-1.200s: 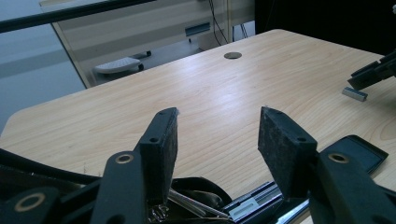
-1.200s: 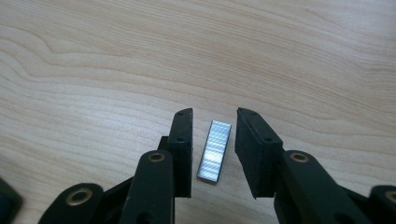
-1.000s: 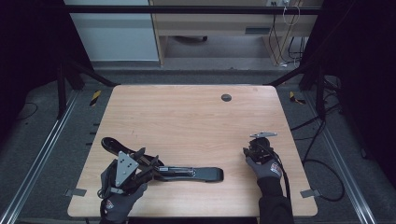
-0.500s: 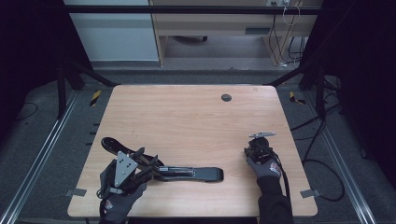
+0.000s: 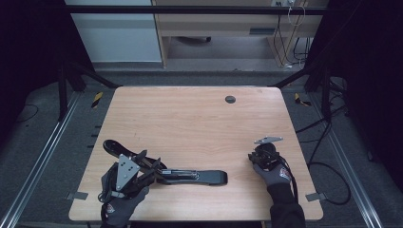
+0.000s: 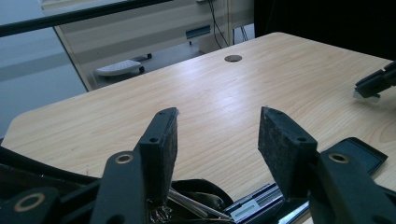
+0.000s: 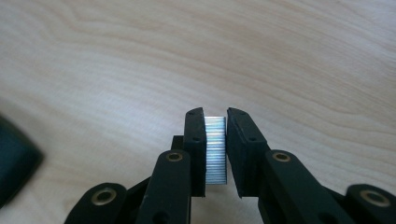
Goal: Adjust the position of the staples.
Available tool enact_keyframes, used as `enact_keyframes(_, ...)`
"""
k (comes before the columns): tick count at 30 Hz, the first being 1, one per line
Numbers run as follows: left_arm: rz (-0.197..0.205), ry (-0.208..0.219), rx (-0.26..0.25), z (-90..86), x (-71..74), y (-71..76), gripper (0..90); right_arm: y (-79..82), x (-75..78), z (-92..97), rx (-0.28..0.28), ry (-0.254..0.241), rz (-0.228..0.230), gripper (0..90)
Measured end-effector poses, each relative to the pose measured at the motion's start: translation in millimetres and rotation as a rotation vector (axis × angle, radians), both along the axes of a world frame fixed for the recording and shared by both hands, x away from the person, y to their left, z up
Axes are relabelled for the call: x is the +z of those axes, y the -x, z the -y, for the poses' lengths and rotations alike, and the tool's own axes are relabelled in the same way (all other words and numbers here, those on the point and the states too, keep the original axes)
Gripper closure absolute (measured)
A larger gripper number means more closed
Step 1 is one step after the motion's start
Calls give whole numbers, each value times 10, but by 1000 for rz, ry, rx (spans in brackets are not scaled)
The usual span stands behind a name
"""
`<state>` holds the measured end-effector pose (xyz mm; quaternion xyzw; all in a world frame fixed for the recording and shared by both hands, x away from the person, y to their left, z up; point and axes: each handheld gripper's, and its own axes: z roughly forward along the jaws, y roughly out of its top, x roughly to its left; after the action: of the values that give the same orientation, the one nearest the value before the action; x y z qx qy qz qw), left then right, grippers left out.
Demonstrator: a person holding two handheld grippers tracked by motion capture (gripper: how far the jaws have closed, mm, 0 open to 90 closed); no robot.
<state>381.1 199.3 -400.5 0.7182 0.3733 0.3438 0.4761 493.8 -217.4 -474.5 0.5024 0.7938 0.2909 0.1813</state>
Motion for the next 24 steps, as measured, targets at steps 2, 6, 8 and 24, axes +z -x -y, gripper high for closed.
enact_keyframes(2, 0, 1, 0, 0, 0, 0, 473, 31, 4, -4, 23, -7, 0, 783)
enact_keyframes(6, 0, 1, -2, 2, 5, 4, 472, 167, -27, -4, 108, -37, -20, 783)
enact_keyframes(8, 1, 0, -3, 5, 7, 6, 472, 197, -57, 12, 127, -31, -18, 783)
enact_keyframes(24, 1, 5, 2, -6, 23, 12, 471, 256, -113, -3, 136, -28, -32, 746)
